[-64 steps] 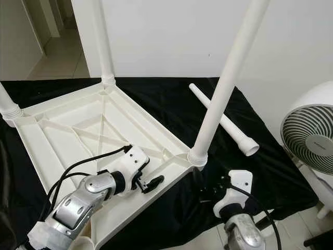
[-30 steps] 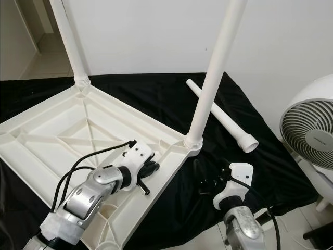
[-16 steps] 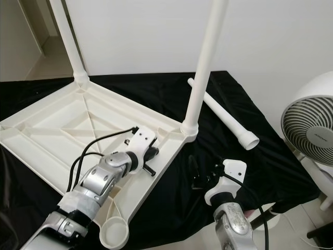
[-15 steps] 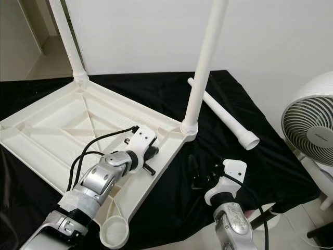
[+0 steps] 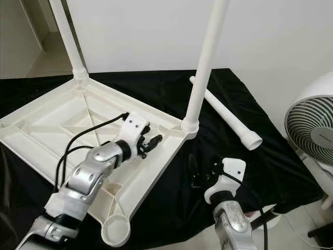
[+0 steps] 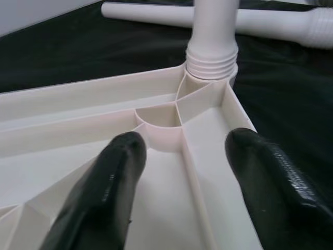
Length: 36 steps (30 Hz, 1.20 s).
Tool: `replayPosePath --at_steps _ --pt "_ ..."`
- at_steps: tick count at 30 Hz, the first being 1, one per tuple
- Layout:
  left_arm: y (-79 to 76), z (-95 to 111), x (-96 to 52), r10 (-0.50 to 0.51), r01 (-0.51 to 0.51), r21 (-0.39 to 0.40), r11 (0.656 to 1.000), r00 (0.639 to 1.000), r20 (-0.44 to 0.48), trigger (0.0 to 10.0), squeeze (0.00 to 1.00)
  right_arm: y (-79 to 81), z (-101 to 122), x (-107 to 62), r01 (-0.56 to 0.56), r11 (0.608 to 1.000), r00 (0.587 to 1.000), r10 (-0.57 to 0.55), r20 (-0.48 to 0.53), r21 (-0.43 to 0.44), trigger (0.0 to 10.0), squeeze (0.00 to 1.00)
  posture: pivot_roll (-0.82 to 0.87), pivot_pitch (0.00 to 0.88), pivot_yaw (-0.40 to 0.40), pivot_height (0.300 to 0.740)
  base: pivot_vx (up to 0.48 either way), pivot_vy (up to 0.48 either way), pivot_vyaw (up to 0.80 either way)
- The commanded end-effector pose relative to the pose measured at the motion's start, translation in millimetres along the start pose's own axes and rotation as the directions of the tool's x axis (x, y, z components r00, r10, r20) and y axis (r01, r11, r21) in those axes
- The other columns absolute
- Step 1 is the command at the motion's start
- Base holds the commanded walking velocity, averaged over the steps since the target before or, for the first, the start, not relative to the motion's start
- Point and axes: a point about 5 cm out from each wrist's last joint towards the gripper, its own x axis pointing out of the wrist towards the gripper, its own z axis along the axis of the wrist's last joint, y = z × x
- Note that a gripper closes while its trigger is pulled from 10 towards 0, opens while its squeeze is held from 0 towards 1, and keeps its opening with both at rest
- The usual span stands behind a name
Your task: Building children table
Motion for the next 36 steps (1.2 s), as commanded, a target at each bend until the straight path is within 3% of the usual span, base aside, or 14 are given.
replayPosePath --at_steps 1,2,3,5,11,12,14,17,20,26,28,36 --pt "-4.0 3 -7.7 -0.067 0.066 0.043 0.997 0.998 0.012 10.0 1.0 1.9 -4 1.1 -0.015 1.0 1.0 0.015 -0.014 0.004 10.0 0.0 -0.04 0.051 0.013 0.74 0.0 0.0 0.0" --pt "-4.0 3 -7.7 -0.067 0.066 0.043 0.997 0.998 0.012 10.0 1.0 1.9 -4 1.1 -0.015 1.0 1.0 0.015 -0.014 0.004 10.0 0.0 -0.04 0.051 0.013 0.74 0.0 0.0 0.0" --pt "-5.6 -1 -17.3 -0.119 0.119 0.054 0.991 0.993 -0.008 10.0 0.52 2.6 -4 2.0 -0.02 1.0 1.0 0.02 -0.015 0.004 10.0 0.0 -0.04 0.051 0.013 0.74 0.0 0.0 0.0" --pt "-10.9 -9 -36.1 -0.217 0.219 0.062 0.974 0.976 -0.038 10.0 0.0 3.6 -5 3.5 -0.027 1.0 0.999 0.027 -0.017 0.004 10.0 0.0 -0.03 0.045 0.012 0.74 0.0 0.0 0.0" --pt "-13.5 -16 -55.7 -0.276 0.279 0.031 0.96 0.959 -0.057 10.0 0.0 4.3 -6 4.6 -0.033 0.999 0.999 0.033 -0.019 0.003 10.0 0.0 -0.03 0.038 0.013 0.74 0.0 0.0 0.0" --pt "-7.2 -24 -73.4 -0.298 0.301 0.014 0.954 0.949 -0.101 10.0 0.0 4.5 -6 5.3 -0.036 0.999 0.999 0.036 -0.018 0.003 10.0 0.0 -0.03 0.036 0.015 0.74 0.0 0.0 0.0" --pt "0.6 -30 -85.9 -0.3 0.304 0.006 0.953 0.943 -0.145 10.0 0.0 4.7 -6 5.8 -0.037 0.999 0.999 0.037 -0.017 0.004 10.0 0.0 -0.02 0.035 0.017 0.74 0.0 0.0 0.0" --pt "8.7 -35 -95.2 -0.292 0.299 0.014 0.954 0.939 -0.18 10.0 0.0 4.7 -6 6.3 -0.036 0.999 0.999 0.036 -0.015 0.006 10.0 0.0 -0.02 0.037 0.017 0.74 0.0 0.0 0.0" --pt "27.4 -42 -106.0 -0.244 0.259 0.035 0.965 0.94 -0.24 10.0 0.0 5.6 -6 7.7 -0.036 0.999 0.999 0.036 -0.012 0.008 10.0 0.0 -0.02 0.038 0.017 0.74 0.0 0.0 0.0" --pt "38.3 -45 -113.9 -0.228 0.252 0.051 0.967 0.932 -0.282 10.0 0.0 6.5 -6 8.8 -0.038 0.999 0.999 0.038 -0.01 0.012 10.0 0.0 -0.01 0.041 0.018 0.74 0.0 0.0 0.0" --pt "49.3 -46 -116.5 -0.19 0.219 0.066 0.973 0.933 -0.304 10.0 0.0 7.8 -7 9.7 -0.04 0.999 0.999 0.04 -0.009 0.015 10.0 0.0 -0.01 0.044 0.02 0.74 0.0 0.0 0.0" --pt "65.5 -52 -110.2 -0.058 0.121 0.153 0.981 0.929 -0.365 10.0 0.0 12.7 -3 11.6 -0.05 0.999 0.999 0.05 -0.001 0.021 10.0 0.0 -0.02 0.054 0.026 0.74 0.0 0.0 0.0"
